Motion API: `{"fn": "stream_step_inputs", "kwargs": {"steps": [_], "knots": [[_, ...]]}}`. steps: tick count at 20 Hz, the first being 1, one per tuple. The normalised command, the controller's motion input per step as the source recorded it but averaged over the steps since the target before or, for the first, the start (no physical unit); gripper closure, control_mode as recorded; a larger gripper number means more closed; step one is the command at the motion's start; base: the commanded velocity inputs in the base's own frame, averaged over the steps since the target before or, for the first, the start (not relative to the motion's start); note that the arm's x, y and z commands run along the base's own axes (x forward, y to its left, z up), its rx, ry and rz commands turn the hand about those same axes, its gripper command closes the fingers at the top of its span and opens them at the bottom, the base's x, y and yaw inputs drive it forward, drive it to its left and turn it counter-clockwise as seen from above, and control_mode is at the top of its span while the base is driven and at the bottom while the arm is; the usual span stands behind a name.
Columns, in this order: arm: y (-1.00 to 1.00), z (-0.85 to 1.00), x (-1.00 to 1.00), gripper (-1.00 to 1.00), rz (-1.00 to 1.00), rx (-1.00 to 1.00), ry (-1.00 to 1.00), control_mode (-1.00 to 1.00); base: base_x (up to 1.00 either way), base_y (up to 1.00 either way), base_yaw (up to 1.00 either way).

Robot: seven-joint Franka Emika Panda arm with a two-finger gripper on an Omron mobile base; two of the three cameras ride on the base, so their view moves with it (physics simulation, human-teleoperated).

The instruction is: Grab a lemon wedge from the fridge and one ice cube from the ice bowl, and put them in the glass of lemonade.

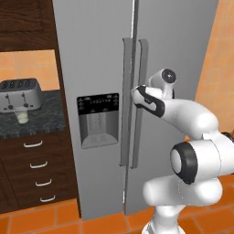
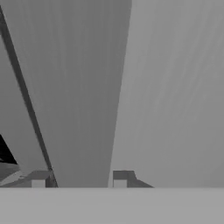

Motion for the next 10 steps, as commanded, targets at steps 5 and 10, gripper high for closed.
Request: {"fn": "stream_step_inputs", "kwargs": {"steps": [5, 10], "knots": [[-0.86, 0.07, -0.77, 1.00, -0.07, 0.06, 0.00, -1.00, 0.00, 0.00, 0.00], [-0.94, 0.13, -0.81, 1.00, -0.10, 0.08, 0.01, -1.00, 0.00, 0.00, 0.00]]}}
